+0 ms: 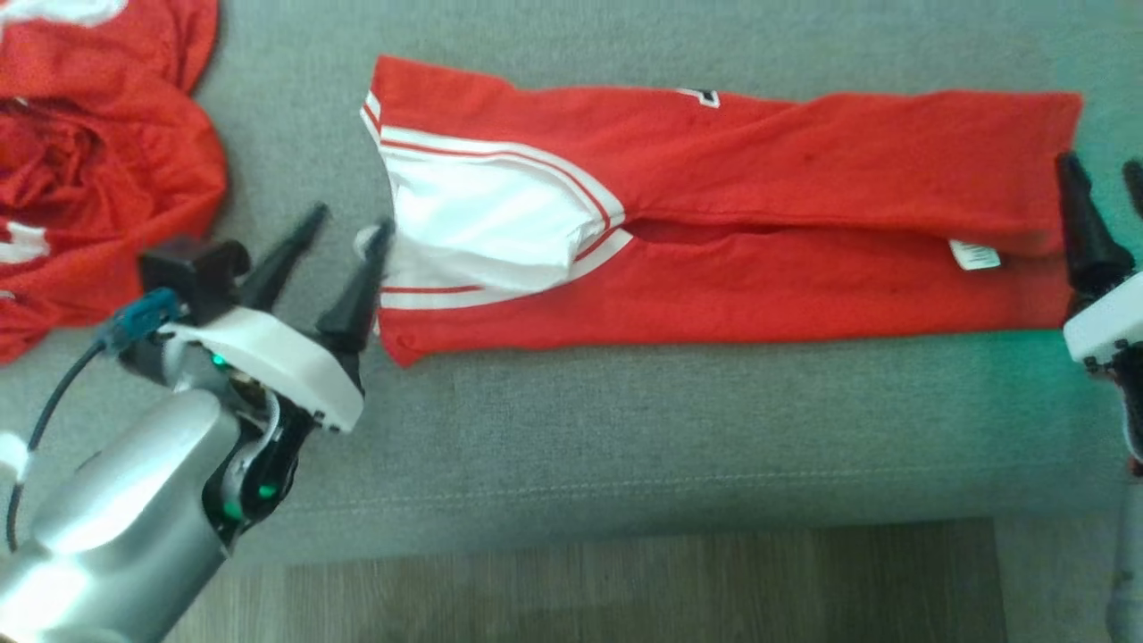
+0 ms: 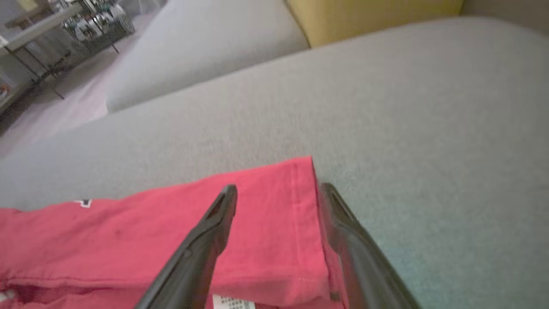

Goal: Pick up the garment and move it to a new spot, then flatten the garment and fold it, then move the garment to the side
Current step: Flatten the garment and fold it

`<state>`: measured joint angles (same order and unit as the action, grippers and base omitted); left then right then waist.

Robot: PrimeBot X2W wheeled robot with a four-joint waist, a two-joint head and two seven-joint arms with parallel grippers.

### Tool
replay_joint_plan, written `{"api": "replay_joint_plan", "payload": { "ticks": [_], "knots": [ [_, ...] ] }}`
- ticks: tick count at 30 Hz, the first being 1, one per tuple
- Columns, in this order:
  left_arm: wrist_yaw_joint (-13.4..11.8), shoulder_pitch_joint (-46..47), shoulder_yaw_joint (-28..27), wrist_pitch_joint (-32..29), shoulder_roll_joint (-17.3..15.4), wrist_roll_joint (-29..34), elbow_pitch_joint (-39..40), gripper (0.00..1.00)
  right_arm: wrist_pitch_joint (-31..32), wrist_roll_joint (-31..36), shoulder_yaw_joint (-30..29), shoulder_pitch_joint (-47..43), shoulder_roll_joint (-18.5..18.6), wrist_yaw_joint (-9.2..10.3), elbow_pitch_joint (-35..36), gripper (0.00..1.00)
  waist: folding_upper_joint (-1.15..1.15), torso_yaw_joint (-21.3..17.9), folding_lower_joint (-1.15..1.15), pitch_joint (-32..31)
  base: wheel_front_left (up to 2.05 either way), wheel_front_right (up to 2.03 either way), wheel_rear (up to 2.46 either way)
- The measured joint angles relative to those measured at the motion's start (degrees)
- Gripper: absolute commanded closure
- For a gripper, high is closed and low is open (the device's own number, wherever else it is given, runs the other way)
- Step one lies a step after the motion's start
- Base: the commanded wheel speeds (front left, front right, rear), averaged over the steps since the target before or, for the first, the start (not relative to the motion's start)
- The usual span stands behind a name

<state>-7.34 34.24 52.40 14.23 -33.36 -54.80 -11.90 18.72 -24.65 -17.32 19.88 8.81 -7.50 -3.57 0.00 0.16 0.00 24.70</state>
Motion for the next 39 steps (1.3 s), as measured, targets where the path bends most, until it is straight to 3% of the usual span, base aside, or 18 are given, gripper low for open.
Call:
{"api": "replay_joint_plan", "payload": {
  "ticks": [6,9,14,20,25,33,34,35,37,38,39],
  "knots": [
    [-8.47,-11.37,-14.30,0.08,6.49,14.92,6.79,0.00,-9.04,3.12,-0.89,-0.73,-3.45,0.00,-3.89,0.00,0.00,-0.16,0.00,-4.58,0.00,0.00,0.00],
    [-11.28,-17.88,-17.12,0.08,10.28,22.73,9.82,0.00,-11.10,4.54,-3.90,-0.69,-4.37,0.00,-8.32,0.00,0.00,0.44,0.00,-6.58,0.00,0.00,0.00],
    [-13.85,-23.48,-18.30,0.08,15.01,33.23,11.84,0.00,-11.85,9.27,-10.47,0.02,-5.00,0.00,-15.92,0.00,0.00,3.31,0.00,-8.06,0.00,0.00,0.00],
    [-13.97,-26.80,-18.60,0.08,19.34,40.76,12.36,0.00,-11.06,13.89,-15.04,3.64,-5.06,0.00,-21.84,0.00,0.00,6.81,0.00,-8.48,0.00,0.00,0.00],
    [-11.89,-27.80,-18.52,0.08,22.04,43.58,11.80,0.00,-8.75,19.00,-16.49,5.25,-4.89,0.00,-26.11,0.00,0.00,8.58,0.00,-8.35,0.00,0.00,0.00],
    [-9.68,-27.86,-20.23,0.08,24.28,45.17,11.59,0.00,-4.26,22.64,-17.98,5.19,-4.54,-0.01,-25.21,0.00,0.00,9.72,0.00,-7.54,0.00,0.00,0.00],
    [-9.21,-27.89,-20.56,0.08,24.58,45.26,11.55,0.00,-3.80,22.64,-17.97,5.19,-4.54,-0.01,-24.98,0.18,0.00,9.72,0.00,-7.49,0.00,0.00,0.00],
    [-8.90,-27.96,-20.87,0.08,24.84,45.53,11.51,0.00,-3.43,22.64,-17.94,5.19,-4.54,-0.01,-24.82,0.18,0.00,9.70,0.00,-7.44,0.00,0.00,0.00],
    [-8.37,-28.10,-21.65,0.08,25.20,46.02,11.24,0.00,-2.45,22.50,-17.83,5.15,-4.58,-0.01,-24.38,0.89,0.00,9.63,0.00,-7.46,0.00,0.00,0.00],
    [-7.88,-28.11,-21.81,0.08,25.29,46.25,11.06,0.00,-1.91,22.21,-17.53,5.12,-4.65,-0.01,-24.20,1.00,0.00,9.57,0.00,-7.54,0.00,0.00,0.00],
    [-7.65,-28.11,-21.87,0.08,25.43,46.46,10.87,0.00,-1.45,21.75,-17.23,5.03,-4.80,-0.02,-23.98,1.00,0.00,9.50,0.00,-7.64,0.00,0.00,0.00]
  ]
}}
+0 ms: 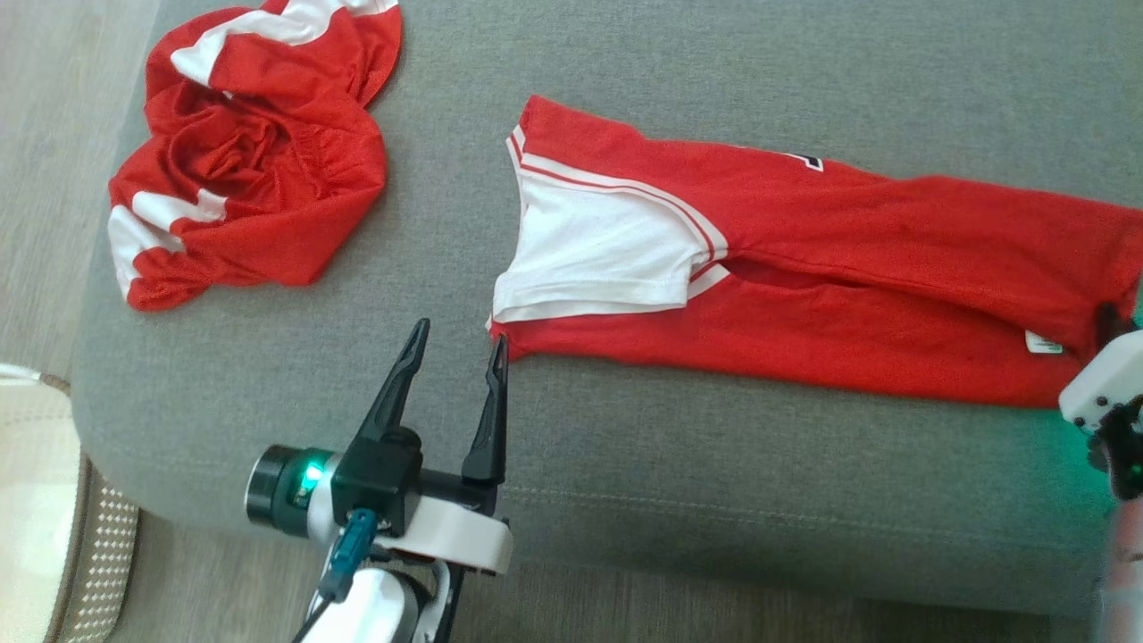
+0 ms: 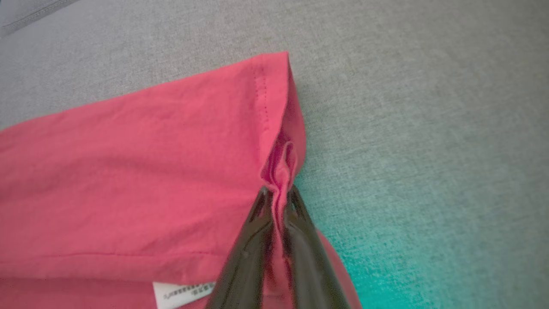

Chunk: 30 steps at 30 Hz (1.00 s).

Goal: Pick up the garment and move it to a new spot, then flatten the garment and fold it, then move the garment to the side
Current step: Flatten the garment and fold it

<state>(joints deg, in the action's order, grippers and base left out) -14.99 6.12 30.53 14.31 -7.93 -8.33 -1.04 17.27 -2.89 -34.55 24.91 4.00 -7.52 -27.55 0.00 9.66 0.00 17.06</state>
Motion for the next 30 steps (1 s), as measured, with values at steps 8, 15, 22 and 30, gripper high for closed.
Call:
{"api": "replay_joint_plan", "payload": {
  "ticks": [8,15,22,30],
  "knots": [
    [1.93,-0.73,-1.97,0.00,0.97,1.30,-0.68,0.00,-2.49,2.80,-0.57,-4.17,-0.02,0.00,5.98,1.00,0.00,-2.19,0.00,-1.13,0.00,0.00,0.00],
    [3.57,-2.21,-2.64,0.00,1.02,2.74,-0.94,0.00,-0.71,4.94,-0.12,-4.54,4.65,0.01,18.85,1.00,0.00,-5.64,0.00,-1.77,0.00,0.00,0.00],
    [5.00,-2.05,-3.18,0.00,0.99,3.72,-0.99,0.00,5.03,4.01,2.27,-4.06,6.90,0.01,25.81,1.00,0.00,-8.14,0.00,-1.65,0.00,0.00,0.00],
    [6.00,-1.26,-3.46,0.00,1.36,3.72,-1.68,0.00,10.49,-0.90,10.24,-3.72,3.15,0.01,33.09,1.00,0.00,-7.18,0.00,-1.41,0.00,0.00,0.00]
  ]
}}
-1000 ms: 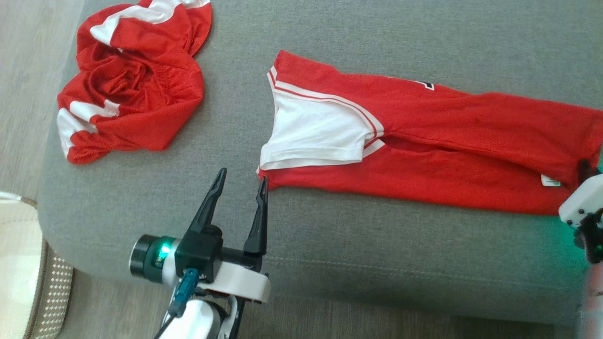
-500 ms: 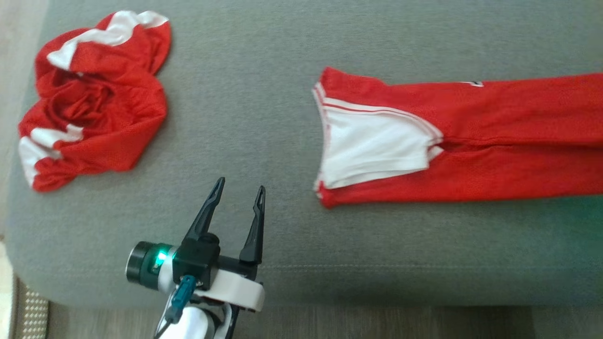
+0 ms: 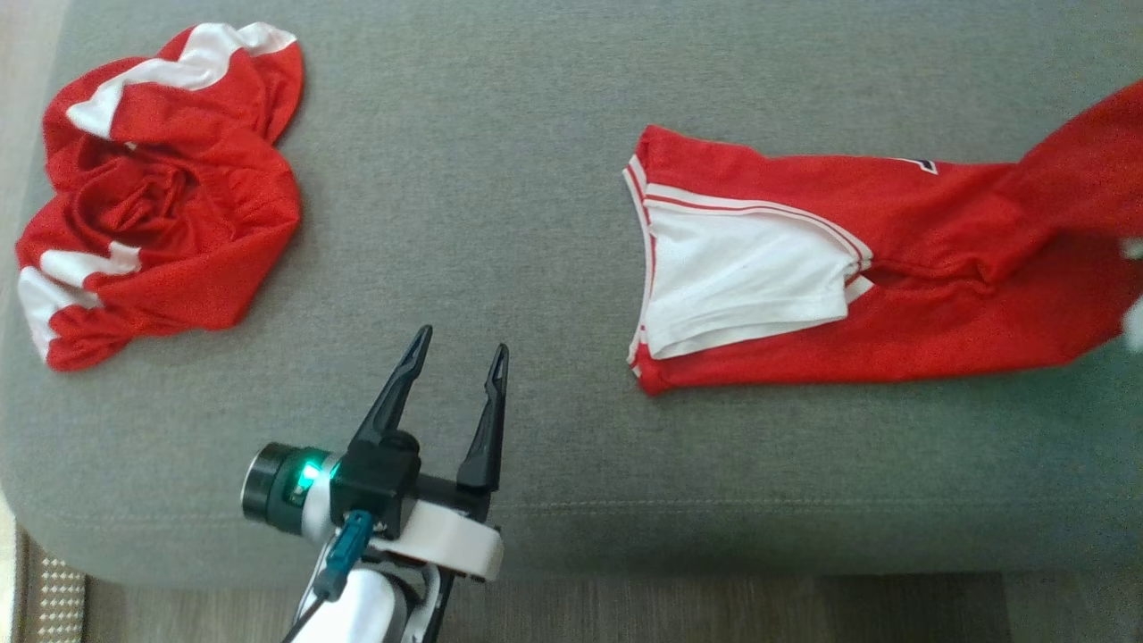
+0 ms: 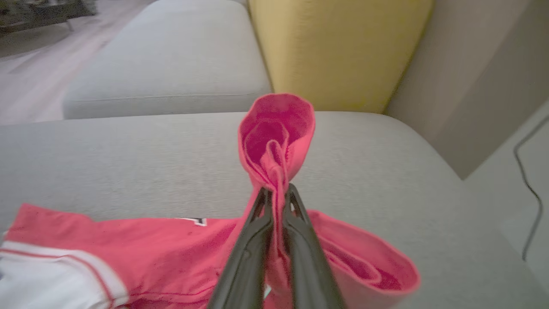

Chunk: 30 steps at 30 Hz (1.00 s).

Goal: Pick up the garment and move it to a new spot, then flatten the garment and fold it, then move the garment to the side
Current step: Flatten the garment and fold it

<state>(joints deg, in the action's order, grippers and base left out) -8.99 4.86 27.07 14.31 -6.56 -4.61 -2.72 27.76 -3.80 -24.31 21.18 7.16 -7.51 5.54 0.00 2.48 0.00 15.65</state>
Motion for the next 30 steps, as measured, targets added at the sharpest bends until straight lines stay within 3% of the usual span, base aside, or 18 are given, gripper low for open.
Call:
{"api": "replay_joint_plan", "payload": {
  "ticks": [5,10,19,30],
  "knots": [
    [0.51,0.39,-0.18,0.00,0.78,0.00,-0.55,0.00,1.51,-2.13,5.68,-3.08,-2.55,0.00,4.39,1.00,0.00,1.29,0.00,-0.04,0.00,0.00,0.00],
    [1.00,0.41,-0.24,0.00,1.38,0.00,-0.77,0.00,1.36,-4.54,10.36,-3.12,-3.91,0.00,4.45,1.00,0.00,2.61,0.00,-0.24,0.00,0.00,0.00],
    [1.93,0.44,-0.20,0.00,2.04,0.11,-1.31,0.00,-4.92,-13.02,17.78,-0.01,-3.96,0.00,-6.08,1.00,0.00,5.94,0.00,-0.25,0.00,0.00,0.00],
    [2.01,0.53,-0.24,0.00,2.98,0.16,-2.42,0.00,-9.29,-13.68,25.47,2.31,-3.90,0.01,-15.19,1.00,0.00,10.19,0.00,-0.11,0.00,0.00,0.00]
  ]
}}
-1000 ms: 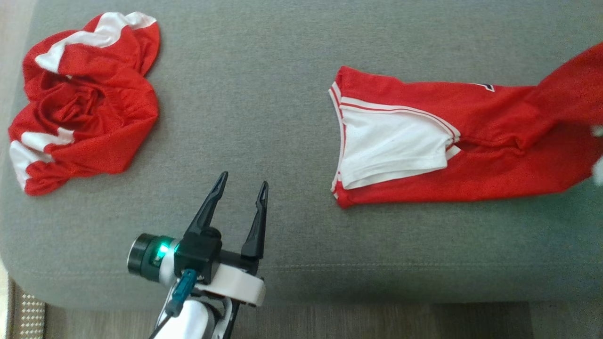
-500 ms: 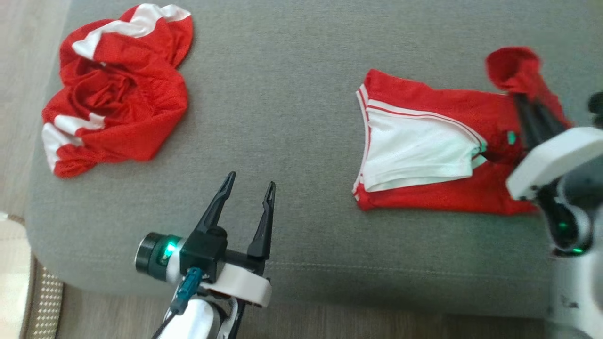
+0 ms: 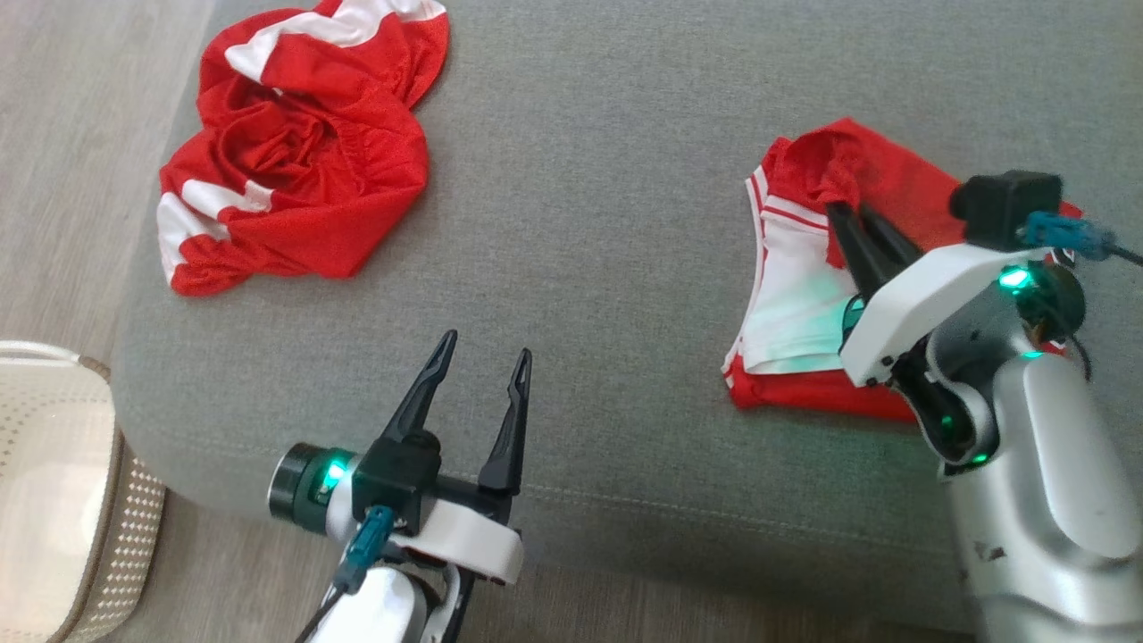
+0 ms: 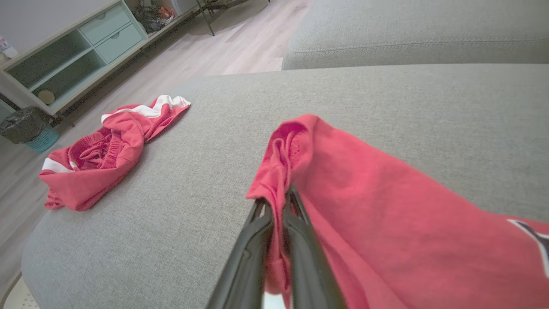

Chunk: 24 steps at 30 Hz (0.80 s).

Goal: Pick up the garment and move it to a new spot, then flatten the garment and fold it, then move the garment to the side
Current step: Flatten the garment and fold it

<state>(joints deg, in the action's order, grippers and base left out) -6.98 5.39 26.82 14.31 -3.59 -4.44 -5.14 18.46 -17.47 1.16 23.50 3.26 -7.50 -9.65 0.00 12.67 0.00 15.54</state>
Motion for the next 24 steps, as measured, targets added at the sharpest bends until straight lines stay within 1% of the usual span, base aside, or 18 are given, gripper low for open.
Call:
{"api": "replay_joint_plan", "payload": {
  "ticks": [8,9,10,11,13,15,18,19,21,24],
  "knots": [
    [-0.03,-0.02,-0.15,0.00,0.20,0.00,-0.18,0.00,0.02,-0.22,1.83,-0.43,0.02,0.00,-1.80,1.00,0.00,0.20,0.00,-0.77,0.00,0.00,0.00],
    [-0.03,-0.02,-0.24,0.00,0.21,0.00,-0.18,0.00,0.03,-0.26,2.07,-0.55,0.03,0.00,-1.88,0.75,0.00,0.04,0.00,-0.84,0.00,0.00,0.00],
    [-0.03,-0.02,-0.26,0.00,0.22,-0.01,-0.19,0.00,0.02,-0.63,2.31,-0.64,0.04,0.00,-1.93,0.31,0.00,-0.11,0.00,-0.91,0.00,0.00,0.00],
    [-0.02,-0.02,-0.26,0.00,0.24,0.00,-0.23,0.00,0.02,-1.49,2.46,-0.68,0.04,0.00,-1.94,0.00,0.00,-0.26,0.00,-0.98,0.00,0.00,0.00],
    [-0.02,-0.02,-0.27,0.00,0.25,-0.01,-0.44,0.00,-0.42,-2.02,2.71,-0.68,0.03,-0.01,-1.14,0.00,0.00,-0.57,0.00,-1.19,0.00,0.00,0.00],
    [-0.01,-0.02,-0.29,0.00,0.25,-0.01,-0.52,0.00,-1.27,-1.53,2.56,-0.74,0.07,0.00,1.66,0.00,0.00,-0.79,0.00,-1.47,0.00,0.00,0.00],
    [-0.02,-0.06,-0.47,0.00,0.27,0.00,-0.51,0.00,-1.67,1.69,1.08,-0.96,0.05,0.00,7.69,0.00,0.00,-1.10,0.00,-1.89,0.00,0.00,0.00],
    [-0.02,-0.06,-0.47,0.00,0.27,0.00,-0.51,0.00,-1.67,1.69,1.08,-0.96,0.05,0.00,7.69,0.00,0.00,-1.10,0.00,-1.89,0.00,0.00,0.00],
    [-0.01,-0.14,-0.91,0.00,0.29,0.00,-0.51,0.00,-1.65,4.33,-1.41,-2.08,0.35,0.00,11.21,0.00,0.00,-1.35,0.00,-2.26,0.00,0.00,0.00],
    [-0.02,-0.22,-1.52,0.00,0.29,0.00,-0.49,0.00,-1.59,5.47,-5.77,-5.37,3.21,0.00,13.27,0.00,0.00,-1.80,0.00,-2.83,0.00,0.00,0.00]
  ]
}}
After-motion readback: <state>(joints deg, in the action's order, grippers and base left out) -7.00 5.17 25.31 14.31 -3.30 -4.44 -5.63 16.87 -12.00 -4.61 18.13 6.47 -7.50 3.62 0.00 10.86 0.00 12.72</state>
